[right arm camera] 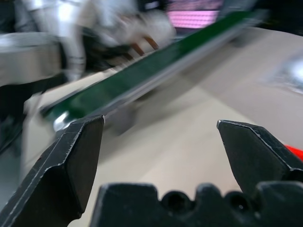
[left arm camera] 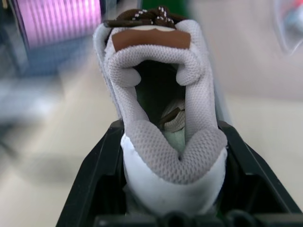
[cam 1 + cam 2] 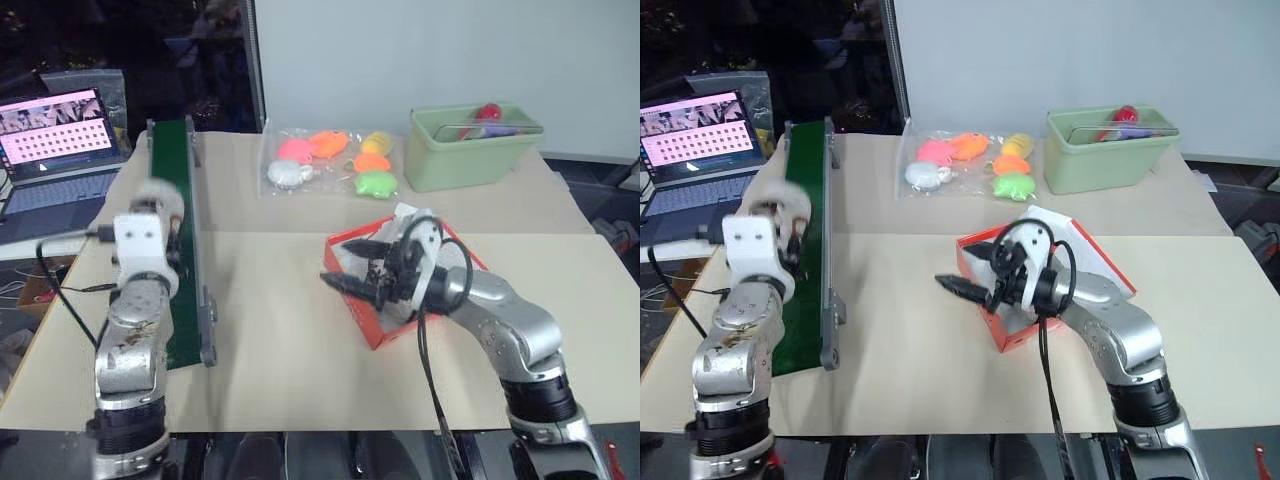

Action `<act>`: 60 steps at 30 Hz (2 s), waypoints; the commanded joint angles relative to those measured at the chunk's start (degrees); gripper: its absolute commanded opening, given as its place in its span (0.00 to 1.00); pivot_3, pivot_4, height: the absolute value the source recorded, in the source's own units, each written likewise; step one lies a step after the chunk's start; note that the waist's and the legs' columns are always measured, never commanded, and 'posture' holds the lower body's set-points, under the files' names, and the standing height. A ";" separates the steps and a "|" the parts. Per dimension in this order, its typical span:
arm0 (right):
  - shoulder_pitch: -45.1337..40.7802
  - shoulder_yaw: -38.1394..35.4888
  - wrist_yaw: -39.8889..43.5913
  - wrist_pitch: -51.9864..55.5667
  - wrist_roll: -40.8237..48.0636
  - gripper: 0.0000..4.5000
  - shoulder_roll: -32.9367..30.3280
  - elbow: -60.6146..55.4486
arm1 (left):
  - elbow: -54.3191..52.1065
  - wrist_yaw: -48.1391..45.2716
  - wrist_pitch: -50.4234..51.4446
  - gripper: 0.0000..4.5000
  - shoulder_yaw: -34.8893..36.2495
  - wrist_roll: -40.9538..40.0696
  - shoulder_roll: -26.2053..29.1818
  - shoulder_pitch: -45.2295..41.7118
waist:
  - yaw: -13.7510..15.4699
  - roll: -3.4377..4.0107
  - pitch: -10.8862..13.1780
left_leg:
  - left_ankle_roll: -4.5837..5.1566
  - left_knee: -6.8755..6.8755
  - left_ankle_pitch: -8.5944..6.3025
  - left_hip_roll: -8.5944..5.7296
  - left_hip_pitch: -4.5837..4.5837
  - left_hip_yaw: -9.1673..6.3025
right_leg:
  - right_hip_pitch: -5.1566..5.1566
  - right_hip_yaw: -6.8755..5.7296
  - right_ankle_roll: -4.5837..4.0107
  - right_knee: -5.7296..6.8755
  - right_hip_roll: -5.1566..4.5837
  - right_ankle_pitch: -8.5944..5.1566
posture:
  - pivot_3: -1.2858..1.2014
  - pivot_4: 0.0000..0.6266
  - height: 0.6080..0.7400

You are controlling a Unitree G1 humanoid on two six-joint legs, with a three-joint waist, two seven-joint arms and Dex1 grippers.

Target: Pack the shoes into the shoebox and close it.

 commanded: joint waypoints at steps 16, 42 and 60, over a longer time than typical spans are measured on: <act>-14.00 -25.07 -34.13 29.05 35.82 1.00 19.36 17.43 | -12.36 -20.06 8.99 0.51 -7.17 -34.83 -10.75 -1.53 | -1.31 0.02 -0.02 | 0.05 0.00 -0.01 0.07 -0.09 0.00 | -0.05 -0.04 0.02 0.02 0.08 0.00 | 0.52 0.24 0.92; -14.95 -21.71 -41.14 24.15 40.80 0.05 23.10 15.29 | -8.49 -19.92 12.27 0.50 -6.39 -40.44 -8.46 -4.22 | -1.68 0.03 -0.01 | 0.05 0.00 -0.01 0.08 -0.11 -0.02 | -0.06 -0.04 0.04 -0.04 0.12 -0.02 | 0.52 0.24 0.92; -17.76 -25.95 -54.07 5.16 50.91 0.01 30.17 13.54 | -7.66 -21.95 7.48 1.00 -7.40 -36.13 -4.23 -2.27 | -1.40 0.06 0.00 | 0.05 -0.03 -0.01 0.05 -0.18 -0.02 | -0.07 -0.04 0.06 -0.16 0.09 -0.02 | 0.52 0.24 0.92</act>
